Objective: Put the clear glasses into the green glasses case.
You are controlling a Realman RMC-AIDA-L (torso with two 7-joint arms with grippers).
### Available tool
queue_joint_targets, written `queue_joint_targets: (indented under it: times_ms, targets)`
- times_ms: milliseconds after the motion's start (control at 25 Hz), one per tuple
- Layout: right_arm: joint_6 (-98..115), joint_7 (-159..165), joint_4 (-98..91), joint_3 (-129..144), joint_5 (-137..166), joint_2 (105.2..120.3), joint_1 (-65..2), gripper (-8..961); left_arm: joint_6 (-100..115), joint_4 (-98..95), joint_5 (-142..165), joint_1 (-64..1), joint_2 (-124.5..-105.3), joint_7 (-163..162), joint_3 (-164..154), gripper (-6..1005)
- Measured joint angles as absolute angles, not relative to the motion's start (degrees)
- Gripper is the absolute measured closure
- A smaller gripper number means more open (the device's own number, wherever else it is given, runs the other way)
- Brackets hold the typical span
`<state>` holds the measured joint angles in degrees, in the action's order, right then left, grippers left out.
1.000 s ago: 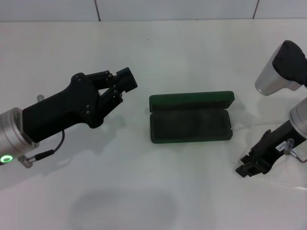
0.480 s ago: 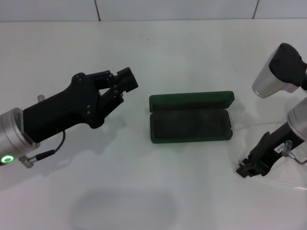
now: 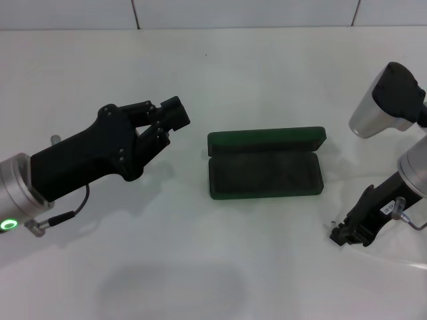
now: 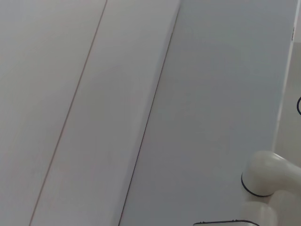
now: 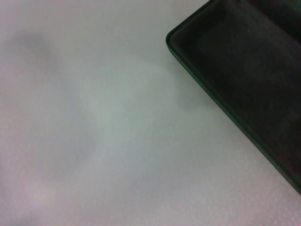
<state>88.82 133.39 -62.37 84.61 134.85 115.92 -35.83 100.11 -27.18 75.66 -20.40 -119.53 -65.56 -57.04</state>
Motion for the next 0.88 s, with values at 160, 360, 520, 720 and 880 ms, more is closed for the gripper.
queue_joint_targets:
  times_ms: [160, 360, 520, 720, 880]
  targets:
    - [88.8, 133.3, -62.5, 84.4, 134.8, 115.88, -35.5, 910, 100.1, -27.2, 75.7, -20.3, -119.53, -65.6, -57.0, 859]
    - [89.5, 133.0, -62.9, 84.4, 134.3, 115.83, -35.3, 918, 100.1, -26.8, 75.7, -20.3, -119.53, -65.6, -57.0, 860]
    - [90.6, 132.4, -63.0, 84.2, 132.7, 115.6, -35.2, 918, 100.1, -26.6, 75.7, -20.3, -119.53, -65.6, -57.0, 860]
    - [94.4, 131.3, -65.8, 81.8, 131.0, 115.6, -34.0, 918, 100.4, -26.5, 75.2, -20.3, -119.53, -65.2, -57.0, 860]
    - [96.6, 131.2, -70.1, 80.9, 129.7, 115.61, -32.4, 919, 100.7, -26.4, 74.3, -20.3, -119.53, -64.8, -57.0, 860]
